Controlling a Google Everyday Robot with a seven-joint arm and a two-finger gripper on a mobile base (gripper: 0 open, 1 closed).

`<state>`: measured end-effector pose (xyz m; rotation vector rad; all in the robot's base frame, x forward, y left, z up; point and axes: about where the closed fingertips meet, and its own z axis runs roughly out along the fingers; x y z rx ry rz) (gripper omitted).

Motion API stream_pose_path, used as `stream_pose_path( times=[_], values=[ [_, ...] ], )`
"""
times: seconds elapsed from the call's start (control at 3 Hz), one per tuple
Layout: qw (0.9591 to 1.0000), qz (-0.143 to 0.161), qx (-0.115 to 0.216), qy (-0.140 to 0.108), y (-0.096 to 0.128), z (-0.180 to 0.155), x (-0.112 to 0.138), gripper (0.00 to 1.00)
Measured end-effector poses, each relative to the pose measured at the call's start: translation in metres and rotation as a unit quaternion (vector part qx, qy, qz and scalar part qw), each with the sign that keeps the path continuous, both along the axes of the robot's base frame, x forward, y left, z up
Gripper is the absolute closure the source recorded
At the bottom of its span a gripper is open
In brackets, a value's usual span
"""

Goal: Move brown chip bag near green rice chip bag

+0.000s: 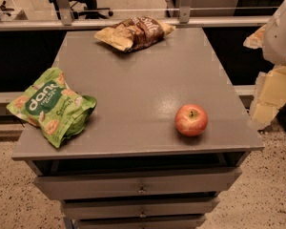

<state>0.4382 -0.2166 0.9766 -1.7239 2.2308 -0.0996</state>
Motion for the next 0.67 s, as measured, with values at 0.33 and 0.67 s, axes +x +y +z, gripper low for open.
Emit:
stream_pose_path(
  times=[0.33,0.67],
  values=[
    [1.0000,0.000,0.000,0.000,0.000,0.000,0.000,0.00],
    [0.9993,0.002,0.022,-0.030,-0.002,0.013,-0.002,0.00]
  ],
)
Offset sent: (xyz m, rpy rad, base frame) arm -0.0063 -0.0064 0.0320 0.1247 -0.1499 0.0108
